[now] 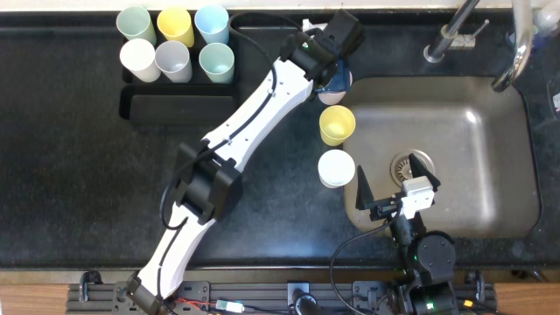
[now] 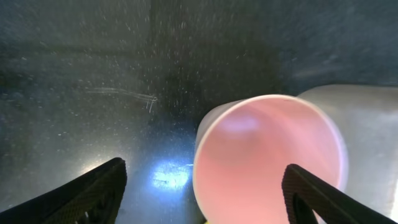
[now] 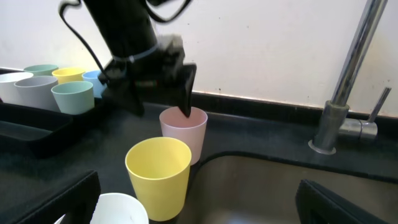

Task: Store Cups

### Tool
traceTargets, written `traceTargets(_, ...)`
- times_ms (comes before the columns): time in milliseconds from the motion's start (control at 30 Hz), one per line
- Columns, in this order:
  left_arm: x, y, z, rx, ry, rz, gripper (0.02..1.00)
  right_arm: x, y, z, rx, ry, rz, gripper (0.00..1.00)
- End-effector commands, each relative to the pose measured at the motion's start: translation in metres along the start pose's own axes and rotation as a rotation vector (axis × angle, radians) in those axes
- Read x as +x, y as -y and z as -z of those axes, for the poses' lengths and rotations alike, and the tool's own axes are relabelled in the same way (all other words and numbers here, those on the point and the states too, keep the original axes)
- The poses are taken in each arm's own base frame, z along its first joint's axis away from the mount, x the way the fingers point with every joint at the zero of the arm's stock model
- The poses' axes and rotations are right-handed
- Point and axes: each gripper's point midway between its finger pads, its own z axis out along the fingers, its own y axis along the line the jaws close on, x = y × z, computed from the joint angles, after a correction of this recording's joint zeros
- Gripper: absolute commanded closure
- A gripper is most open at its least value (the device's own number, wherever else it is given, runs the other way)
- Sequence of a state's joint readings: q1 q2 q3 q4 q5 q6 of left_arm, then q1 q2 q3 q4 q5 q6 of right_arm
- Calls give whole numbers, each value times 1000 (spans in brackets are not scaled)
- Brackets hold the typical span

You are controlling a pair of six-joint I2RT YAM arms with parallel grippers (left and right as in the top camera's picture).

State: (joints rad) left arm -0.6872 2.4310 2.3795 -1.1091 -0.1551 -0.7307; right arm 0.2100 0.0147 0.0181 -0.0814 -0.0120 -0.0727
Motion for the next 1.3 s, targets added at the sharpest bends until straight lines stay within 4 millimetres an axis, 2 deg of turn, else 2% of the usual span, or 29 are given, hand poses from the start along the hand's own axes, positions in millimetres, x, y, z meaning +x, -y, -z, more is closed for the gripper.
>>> traceTargets(33, -2, 0, -11, -20, 17, 8, 268, 3, 0, 0, -2, 3, 2, 7)
traceTargets(100, -3, 0, -14, -23, 23, 9, 432, 3, 0, 0, -2, 3, 2, 3)
traceTargets(200, -5, 2, -15, -16, 31, 10, 925, 3, 0, 0, -2, 3, 2, 3)
traceTargets(233, -6, 3, -15, -11, 35, 5, 985, 3, 0, 0, -2, 3, 2, 3)
traceTargets(300, -10, 7, -11, 7, 50, -10, 985, 3, 0, 0, -2, 3, 2, 3)
traceTargets(367, -16, 14, 5, 31, 79, -50, 985, 3, 0, 0, -2, 3, 2, 1)
traceTargets(433, -29, 14, 34, 43, 133, -65, 985, 3, 0, 0, -2, 3, 2, 3)
traceTargets(500, -46, 5, 74, 31, 210, -48, 985, 3, 0, 0, -2, 3, 2, 3)
traceTargets(600, -70, -32, 142, -31, 321, 1, 985, 3, 0, 0, -2, 3, 2, 3)
traceTargets(733, -86, -113, 225, -149, 411, 98, 985, 3, 0, 0, -2, 3, 2, 3)
traceTargets(833, -91, -181, 267, -206, 453, 210, 985, 3, 0, 0, -2, 3, 2, 5)
traceTargets(933, -86, -248, 292, -260, 480, 343, 985, 3, 0, 0, -2, 3, 2, 3)
traceTargets(1033, -66, -311, 295, -315, 481, 515, 985, 3, 0, 0, -2, 3, 2, 3)
traceTargets(1133, -30, -358, 273, -363, 425, 786, 985, 3, 0, 0, -2, 3, 2, 5)
traceTargets(1200, -9, -372, 250, -368, 373, 928, 985, 3, 0, 0, -2, 3, 2, 5)
traceTargets(1300, 10, -377, 218, -360, 325, 1107, 985, 3, 0, 0, -2, 3, 2, 3)
